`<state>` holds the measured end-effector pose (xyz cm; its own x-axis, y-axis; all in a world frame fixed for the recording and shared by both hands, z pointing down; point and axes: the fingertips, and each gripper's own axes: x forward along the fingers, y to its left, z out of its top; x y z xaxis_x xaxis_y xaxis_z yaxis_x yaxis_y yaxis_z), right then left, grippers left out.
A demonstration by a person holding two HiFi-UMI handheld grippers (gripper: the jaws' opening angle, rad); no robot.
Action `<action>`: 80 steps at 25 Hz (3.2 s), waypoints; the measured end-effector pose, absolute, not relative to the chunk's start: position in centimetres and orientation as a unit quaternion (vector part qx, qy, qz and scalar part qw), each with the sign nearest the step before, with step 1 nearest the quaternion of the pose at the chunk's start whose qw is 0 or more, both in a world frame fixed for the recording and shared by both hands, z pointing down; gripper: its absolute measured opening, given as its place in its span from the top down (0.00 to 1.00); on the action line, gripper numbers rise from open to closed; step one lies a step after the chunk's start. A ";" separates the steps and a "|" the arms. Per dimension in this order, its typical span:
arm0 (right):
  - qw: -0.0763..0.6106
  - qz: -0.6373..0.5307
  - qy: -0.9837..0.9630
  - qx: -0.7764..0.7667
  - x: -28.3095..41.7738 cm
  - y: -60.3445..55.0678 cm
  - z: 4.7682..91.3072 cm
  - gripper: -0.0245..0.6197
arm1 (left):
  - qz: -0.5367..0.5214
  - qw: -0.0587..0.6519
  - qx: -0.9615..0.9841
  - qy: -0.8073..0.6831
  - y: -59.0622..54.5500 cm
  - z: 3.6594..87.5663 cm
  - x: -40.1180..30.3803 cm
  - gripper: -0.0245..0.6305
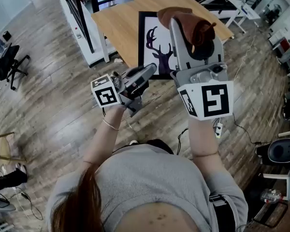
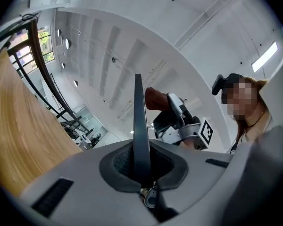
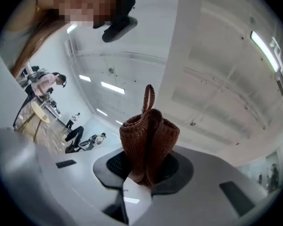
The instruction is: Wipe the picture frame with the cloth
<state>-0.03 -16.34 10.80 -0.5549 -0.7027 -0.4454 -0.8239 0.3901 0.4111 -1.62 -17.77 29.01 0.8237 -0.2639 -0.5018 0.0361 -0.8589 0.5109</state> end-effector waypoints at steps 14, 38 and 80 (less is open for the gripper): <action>0.058 0.215 0.852 -0.474 -0.1 -19.8 15.6 0.81 | -0.289 0.250 0.922 -0.064 -17.7 28.7 -2.0 0.93; 0.012 0.138 0.878 -0.458 0.2 -15.7 24.0 0.81 | -0.299 0.265 0.914 -0.074 -18.4 29.3 -2.2 0.93; -0.003 0.003 0.942 -0.335 2.5 -10.1 28.0 0.81 | -0.342 0.263 0.896 -0.101 -18.6 29.0 -2.6 0.93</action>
